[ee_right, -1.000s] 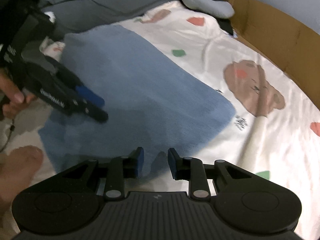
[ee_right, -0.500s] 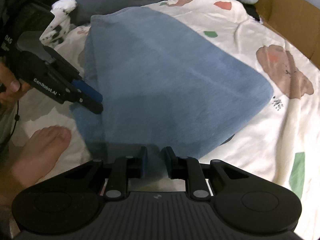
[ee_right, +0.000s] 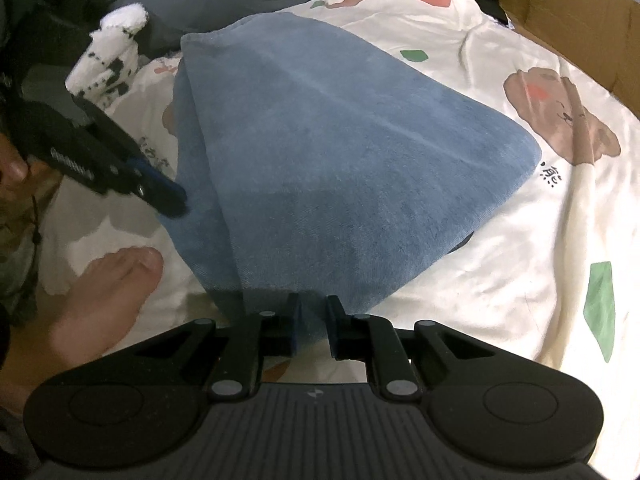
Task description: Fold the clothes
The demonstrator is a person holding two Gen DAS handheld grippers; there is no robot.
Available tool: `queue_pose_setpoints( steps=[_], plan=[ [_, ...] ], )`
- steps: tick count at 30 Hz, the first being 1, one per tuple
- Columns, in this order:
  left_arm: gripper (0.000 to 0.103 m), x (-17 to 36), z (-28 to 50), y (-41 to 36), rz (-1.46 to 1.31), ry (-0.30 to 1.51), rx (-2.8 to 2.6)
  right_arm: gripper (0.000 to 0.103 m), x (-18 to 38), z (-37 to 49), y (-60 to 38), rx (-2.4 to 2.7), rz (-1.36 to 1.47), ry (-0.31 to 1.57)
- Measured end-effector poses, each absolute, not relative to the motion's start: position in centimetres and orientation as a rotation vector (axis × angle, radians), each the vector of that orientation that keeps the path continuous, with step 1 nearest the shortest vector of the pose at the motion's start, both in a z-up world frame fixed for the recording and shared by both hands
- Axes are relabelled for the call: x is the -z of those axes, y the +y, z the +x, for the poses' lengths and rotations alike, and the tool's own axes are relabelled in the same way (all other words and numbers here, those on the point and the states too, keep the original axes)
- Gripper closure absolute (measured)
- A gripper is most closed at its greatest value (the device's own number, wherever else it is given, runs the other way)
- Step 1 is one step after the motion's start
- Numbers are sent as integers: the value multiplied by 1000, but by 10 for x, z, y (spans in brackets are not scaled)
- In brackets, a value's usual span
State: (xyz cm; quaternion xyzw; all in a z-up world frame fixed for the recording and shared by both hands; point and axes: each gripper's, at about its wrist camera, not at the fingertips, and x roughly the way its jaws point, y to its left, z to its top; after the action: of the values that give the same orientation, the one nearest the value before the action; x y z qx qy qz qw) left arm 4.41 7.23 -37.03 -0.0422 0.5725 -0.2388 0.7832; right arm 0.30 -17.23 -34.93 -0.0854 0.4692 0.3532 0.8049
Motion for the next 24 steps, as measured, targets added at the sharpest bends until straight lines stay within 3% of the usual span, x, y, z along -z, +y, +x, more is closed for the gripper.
queue_pose_setpoints(
  steps=[2, 5, 13, 20, 24],
  plan=[
    [91, 377, 44, 73, -94, 1253, 519, 82, 348, 4, -175, -741, -152, 1012],
    [101, 391, 41, 69, -47, 1287, 533, 81, 347, 6, -181, -707, -92, 1028],
    [101, 388, 45, 80, -109, 1294, 525, 79, 355, 27, -206, -600, 115, 1065],
    [97, 368, 51, 95, -124, 1244, 495, 65, 362, 43, -220, -535, 249, 1081],
    [95, 367, 57, 103, -142, 1225, 446, 64, 371, 51, -227, -493, 351, 1099]
  ],
)
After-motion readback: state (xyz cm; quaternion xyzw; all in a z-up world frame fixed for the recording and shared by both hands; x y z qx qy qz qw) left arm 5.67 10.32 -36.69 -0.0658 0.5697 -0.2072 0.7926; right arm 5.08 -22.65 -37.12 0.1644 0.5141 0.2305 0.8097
